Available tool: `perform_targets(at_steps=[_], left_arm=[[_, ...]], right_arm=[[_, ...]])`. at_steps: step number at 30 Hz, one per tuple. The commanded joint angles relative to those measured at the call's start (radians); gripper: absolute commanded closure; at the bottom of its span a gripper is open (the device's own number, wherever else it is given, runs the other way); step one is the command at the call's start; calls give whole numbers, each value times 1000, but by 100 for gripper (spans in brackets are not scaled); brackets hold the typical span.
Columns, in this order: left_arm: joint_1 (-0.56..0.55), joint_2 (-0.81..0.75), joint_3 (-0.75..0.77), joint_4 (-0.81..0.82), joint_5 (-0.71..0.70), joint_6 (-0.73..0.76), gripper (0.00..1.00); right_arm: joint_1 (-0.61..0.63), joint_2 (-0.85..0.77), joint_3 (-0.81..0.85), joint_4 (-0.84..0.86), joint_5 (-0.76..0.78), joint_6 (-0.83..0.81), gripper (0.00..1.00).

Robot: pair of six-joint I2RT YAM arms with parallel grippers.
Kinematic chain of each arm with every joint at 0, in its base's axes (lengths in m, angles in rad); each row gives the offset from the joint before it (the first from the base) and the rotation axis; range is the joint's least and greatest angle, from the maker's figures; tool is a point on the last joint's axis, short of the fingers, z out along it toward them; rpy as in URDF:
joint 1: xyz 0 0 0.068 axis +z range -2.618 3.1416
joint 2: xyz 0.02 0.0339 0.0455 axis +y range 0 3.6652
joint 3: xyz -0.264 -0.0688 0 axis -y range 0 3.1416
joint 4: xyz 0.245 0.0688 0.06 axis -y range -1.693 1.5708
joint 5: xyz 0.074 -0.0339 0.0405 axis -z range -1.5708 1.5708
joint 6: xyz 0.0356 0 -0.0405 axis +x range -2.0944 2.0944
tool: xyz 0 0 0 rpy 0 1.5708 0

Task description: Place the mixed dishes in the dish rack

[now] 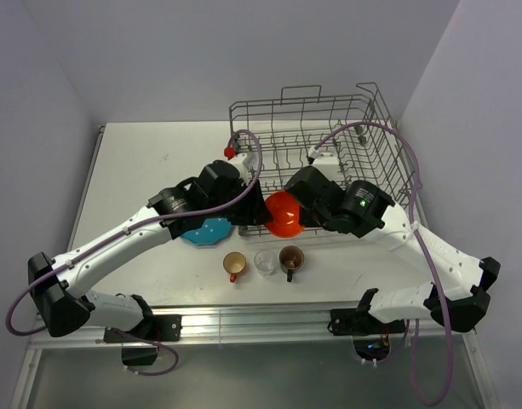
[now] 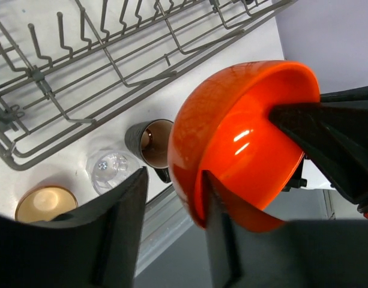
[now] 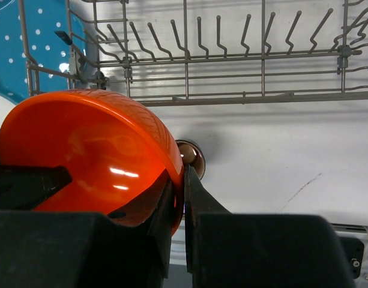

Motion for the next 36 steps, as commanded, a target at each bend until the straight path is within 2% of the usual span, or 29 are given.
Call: perform_targets(at_steps=[1, 4, 5, 13, 14, 15, 21, 24, 27, 28, 30, 31, 33, 34, 35, 36], left_arm=[[-6, 9, 33, 50, -15, 2, 55], [-6, 15, 29, 62, -17, 2, 65], [-6, 14, 26, 67, -12, 2, 72], [-6, 26, 17, 94, 0, 2, 89], [-6, 26, 15, 99, 3, 2, 97], [-6, 24, 9, 108, 8, 0, 100], [-5, 11, -11, 147, 16, 8, 100], [2, -6, -40, 188, 31, 15, 100], [23, -18, -71, 239, 78, 14, 100], [28, -17, -75, 248, 86, 15, 100], [38, -15, -83, 256, 100, 20, 100], [43, -17, -86, 259, 103, 21, 100], [64, -28, -101, 289, 138, 28, 100], [75, -31, -108, 300, 157, 31, 100], [101, -34, -114, 315, 178, 34, 100], [118, -37, -126, 352, 231, 37, 100]], right_arm=[[11, -34, 45, 41, 22, -1, 100], [11, -40, 42, 44, 25, -5, 100], [11, -40, 42, 44, 26, -7, 100], [14, -35, 48, 45, 29, -16, 100], [14, -38, 49, 47, 29, -18, 100], [15, -40, 52, 52, 28, -19, 100], [15, -55, 63, 55, 20, -36, 96], [15, -69, 63, 59, 9, -51, 84], [15, -81, 62, 64, 5, -58, 63], [15, -84, 66, 64, -1, -61, 51], [15, -83, 74, 53, -4, -64, 41], [15, -81, 80, 49, -3, -65, 33], [15, -86, 88, 32, 6, -64, 22], [15, -91, 94, 23, 20, -58, 9], [14, -106, 91, 18, 49, -53, 1], [14, -117, 86, 25, 57, -45, 0]])
